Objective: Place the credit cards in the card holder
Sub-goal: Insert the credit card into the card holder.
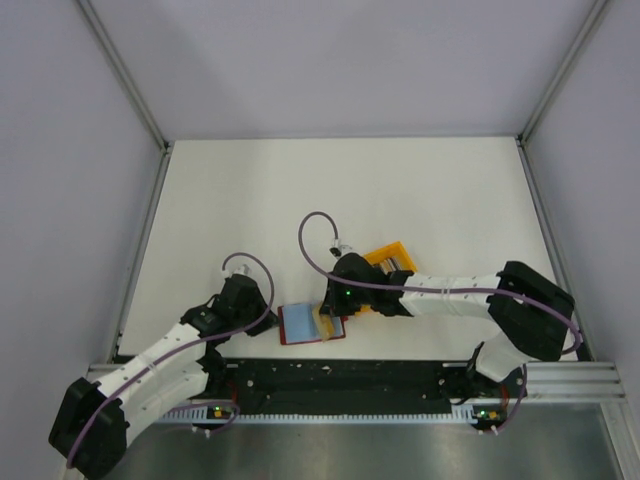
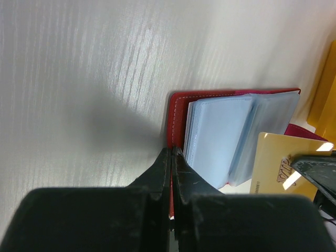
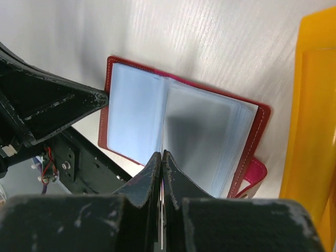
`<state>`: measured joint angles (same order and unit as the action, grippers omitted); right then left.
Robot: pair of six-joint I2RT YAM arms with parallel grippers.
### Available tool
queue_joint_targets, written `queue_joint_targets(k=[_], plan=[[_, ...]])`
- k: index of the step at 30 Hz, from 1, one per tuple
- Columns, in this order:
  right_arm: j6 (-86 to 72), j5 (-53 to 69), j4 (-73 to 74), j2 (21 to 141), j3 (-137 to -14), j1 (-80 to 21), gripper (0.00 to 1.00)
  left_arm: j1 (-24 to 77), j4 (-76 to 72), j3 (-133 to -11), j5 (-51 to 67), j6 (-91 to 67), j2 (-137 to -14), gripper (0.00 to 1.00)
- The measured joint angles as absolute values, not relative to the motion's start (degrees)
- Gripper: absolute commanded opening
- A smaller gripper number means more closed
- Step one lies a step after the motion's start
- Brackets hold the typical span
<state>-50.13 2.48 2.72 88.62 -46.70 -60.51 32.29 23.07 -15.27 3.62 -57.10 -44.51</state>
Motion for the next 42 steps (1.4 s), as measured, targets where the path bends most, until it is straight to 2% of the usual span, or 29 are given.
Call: queue_joint_targets(k=[26, 42], plan=[[-60.8, 3.4, -18.3, 95.8, -38.6, -59.5, 0.00, 32.3, 22.3, -14.6, 3.8, -57.3, -44.5, 0.00], [-61.8, 4.6, -23.7, 99.7, -39.5, -58.8, 0.00, 32.3, 22.2, -14.5, 3.8, -57.3, -44.5, 0.00]])
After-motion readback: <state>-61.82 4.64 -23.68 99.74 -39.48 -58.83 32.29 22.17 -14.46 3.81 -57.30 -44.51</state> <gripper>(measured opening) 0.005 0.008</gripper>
